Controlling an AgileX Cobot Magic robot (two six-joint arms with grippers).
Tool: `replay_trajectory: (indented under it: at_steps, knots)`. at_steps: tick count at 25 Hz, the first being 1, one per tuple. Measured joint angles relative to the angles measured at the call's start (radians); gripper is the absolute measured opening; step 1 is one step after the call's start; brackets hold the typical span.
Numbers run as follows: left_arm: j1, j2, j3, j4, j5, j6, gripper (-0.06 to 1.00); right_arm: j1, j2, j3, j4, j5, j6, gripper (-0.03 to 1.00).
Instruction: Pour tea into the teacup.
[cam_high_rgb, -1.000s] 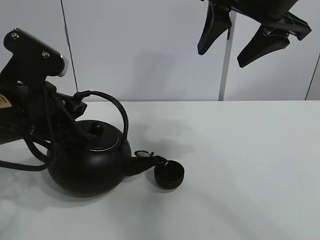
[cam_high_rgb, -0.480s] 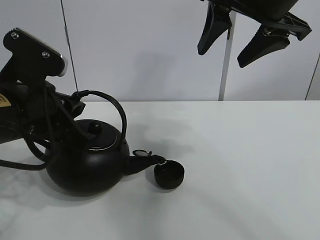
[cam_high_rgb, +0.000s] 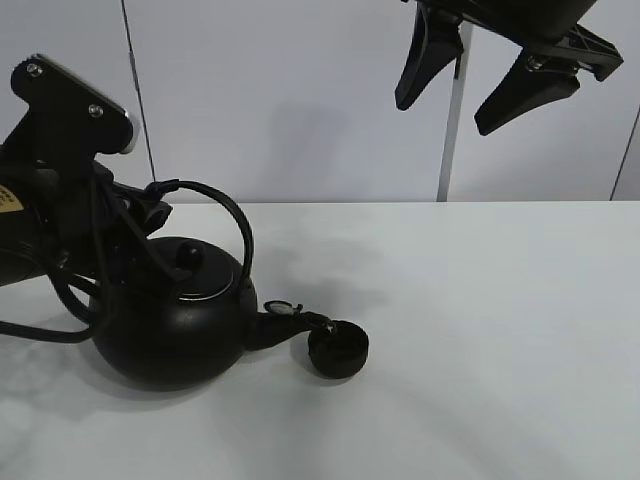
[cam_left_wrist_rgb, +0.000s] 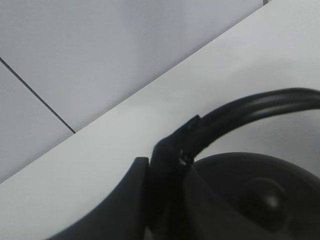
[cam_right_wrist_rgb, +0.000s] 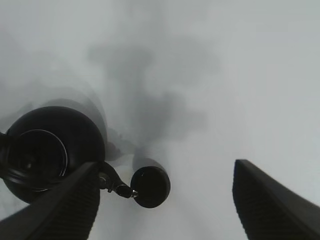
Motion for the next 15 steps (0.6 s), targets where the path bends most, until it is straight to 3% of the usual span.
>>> replay_trajectory:
  at_steps: [10, 15]
  knots:
    - [0.000, -0.001, 0.000, 0.000, 0.000, -0.002, 0.11, 0.000, 0.000, 0.000, 0.000, -0.001, 0.000, 0.51]
    - [0.000, -0.001, 0.001, -0.003, -0.015, -0.174, 0.11, 0.000, 0.000, 0.000, 0.000, -0.001, 0.000, 0.51]
